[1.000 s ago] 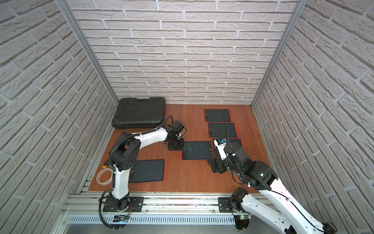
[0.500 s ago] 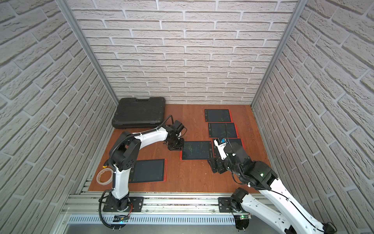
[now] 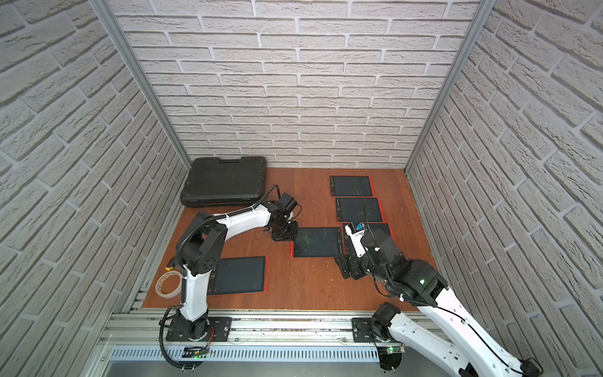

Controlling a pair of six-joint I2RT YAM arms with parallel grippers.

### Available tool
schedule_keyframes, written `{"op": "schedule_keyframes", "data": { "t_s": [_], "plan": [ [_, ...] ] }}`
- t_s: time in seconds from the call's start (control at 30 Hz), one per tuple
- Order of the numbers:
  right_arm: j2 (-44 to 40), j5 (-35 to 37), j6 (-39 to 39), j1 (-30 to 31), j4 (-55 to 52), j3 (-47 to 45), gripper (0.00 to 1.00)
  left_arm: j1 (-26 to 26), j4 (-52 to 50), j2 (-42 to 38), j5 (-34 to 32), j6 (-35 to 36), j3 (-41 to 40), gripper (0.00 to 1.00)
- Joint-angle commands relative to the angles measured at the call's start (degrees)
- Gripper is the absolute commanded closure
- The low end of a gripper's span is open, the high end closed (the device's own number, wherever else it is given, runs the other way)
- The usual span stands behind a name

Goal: Place the stylus back onto the writing tablet
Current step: Adjust the stylus on the writing tablet.

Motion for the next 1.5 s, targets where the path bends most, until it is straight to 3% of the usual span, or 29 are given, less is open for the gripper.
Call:
{"op": "schedule_keyframes", "data": {
  "t_s": [0.0,1.0,1.47],
  "plan": [
    [-0.3,0.5,0.3,0.2,2.3,-0.5,0.12,0.3,0.9,0.2,0.7,0.0,0.7,1.0],
    [0.0,0.4,0.2,0.2,2.3,-0.5,0.12,0.3,-1.8,2.6,-1.4,-0.4,0.3,1.0],
    [0.3,0.4,0.0,0.2,2.5,-0.4,0.12,0.7,2.5,-1.8,-0.5,0.3,-0.2,1.0]
  ]
}}
